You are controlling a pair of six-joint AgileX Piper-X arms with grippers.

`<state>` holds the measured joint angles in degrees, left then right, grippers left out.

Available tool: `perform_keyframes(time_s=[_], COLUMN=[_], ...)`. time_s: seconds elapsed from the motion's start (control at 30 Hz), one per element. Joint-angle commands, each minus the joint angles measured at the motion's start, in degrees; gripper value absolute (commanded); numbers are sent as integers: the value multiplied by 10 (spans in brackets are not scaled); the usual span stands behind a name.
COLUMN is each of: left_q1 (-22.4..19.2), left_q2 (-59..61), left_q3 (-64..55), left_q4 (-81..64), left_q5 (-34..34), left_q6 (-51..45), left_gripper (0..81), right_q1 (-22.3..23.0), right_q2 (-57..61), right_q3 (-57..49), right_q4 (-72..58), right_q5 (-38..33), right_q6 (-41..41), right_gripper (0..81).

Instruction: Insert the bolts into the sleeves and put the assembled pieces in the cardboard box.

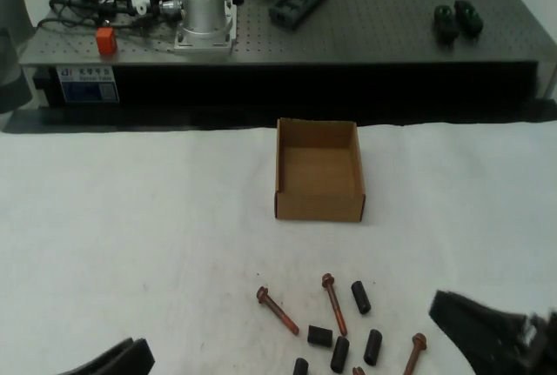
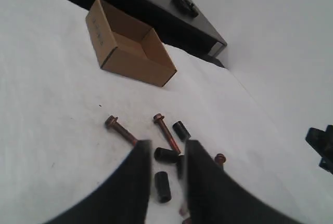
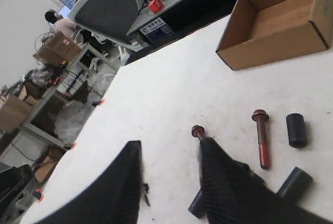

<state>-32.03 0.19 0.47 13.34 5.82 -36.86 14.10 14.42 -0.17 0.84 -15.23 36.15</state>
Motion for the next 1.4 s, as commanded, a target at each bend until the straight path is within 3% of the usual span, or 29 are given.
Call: perform_keyframes(time_s=[0.0,0.13,0.33,0.57,0.77,0.87,0.93,1.2,1.27,1.37], left_q1=[0,0,0,0,0,0,0,0,0,0], left_q2=[-2,16,164,391,525,570,587,603,603,603], left_q3=[-13,-39,-96,-204,-282,-302,-311,-316,-316,-316], left_q4=[-13,-10,11,62,74,73,75,76,76,76], left_q5=[-14,-15,3,25,37,55,60,76,87,106], left_q6=[-6,38,103,217,242,249,259,271,271,287], left_gripper=[304,302,302,332,375,375,375,375,375,375], right_q1=[1,1,1,1,27,43,48,48,48,48], right_q2=[178,338,583,783,855,877,887,919,920,920], right_q3=[-103,-232,-438,-584,-618,-620,-620,-621,-621,-621], right_q4=[-52,87,316,435,435,430,426,419,419,416], right_q5=[-32,-32,49,108,108,152,179,181,181,181], right_q6=[-70,-170,-314,-375,-400,-400,-400,-400,-400,-423], right_gripper=[284,284,284,284,284,284,284,277,229,68])
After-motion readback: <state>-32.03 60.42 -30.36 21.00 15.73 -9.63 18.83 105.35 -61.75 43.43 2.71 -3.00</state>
